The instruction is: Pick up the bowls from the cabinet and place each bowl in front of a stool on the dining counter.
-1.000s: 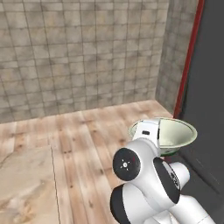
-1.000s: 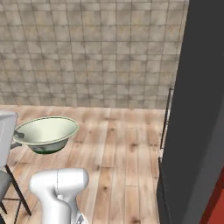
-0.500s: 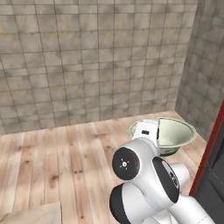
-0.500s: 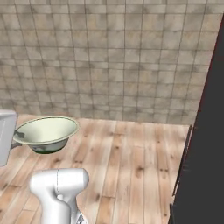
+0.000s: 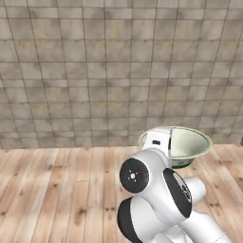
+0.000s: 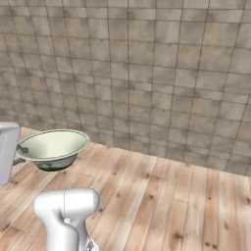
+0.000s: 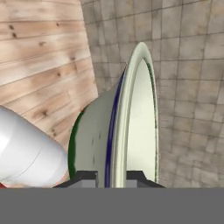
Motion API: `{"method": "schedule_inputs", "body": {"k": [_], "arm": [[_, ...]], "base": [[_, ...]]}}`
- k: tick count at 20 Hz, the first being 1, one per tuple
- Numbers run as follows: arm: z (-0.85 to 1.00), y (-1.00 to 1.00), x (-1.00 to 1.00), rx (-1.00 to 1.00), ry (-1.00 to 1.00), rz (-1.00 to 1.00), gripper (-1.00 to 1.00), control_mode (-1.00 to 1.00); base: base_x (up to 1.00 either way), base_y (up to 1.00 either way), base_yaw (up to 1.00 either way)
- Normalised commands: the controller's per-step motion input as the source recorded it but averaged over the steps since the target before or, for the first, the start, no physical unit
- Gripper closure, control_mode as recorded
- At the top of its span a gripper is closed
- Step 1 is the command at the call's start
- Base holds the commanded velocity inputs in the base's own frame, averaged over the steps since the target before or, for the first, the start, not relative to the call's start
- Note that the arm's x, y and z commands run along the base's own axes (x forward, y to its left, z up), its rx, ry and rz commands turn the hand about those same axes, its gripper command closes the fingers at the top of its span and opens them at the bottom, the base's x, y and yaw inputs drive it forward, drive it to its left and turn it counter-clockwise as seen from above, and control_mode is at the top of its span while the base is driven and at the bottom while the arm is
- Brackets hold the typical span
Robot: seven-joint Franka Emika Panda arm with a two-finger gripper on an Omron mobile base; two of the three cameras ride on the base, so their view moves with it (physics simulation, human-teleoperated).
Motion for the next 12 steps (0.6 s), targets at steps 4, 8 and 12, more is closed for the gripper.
{"method": "schedule_inputs", "body": {"k": [4,8,12], "arm": [[0.0,0.0,0.0,0.0,0.0,0.0,1.0,1.0],[0.0,0.0,0.0,0.0,0.0,0.0,1.0,1.0],[0.0,0.0,0.0,0.0,0.0,0.0,1.0,1.0]], "base": [[0.96,-0.01,0.68],[0.74,0.0,0.77],[0.67,-0.01,0.82]]}}
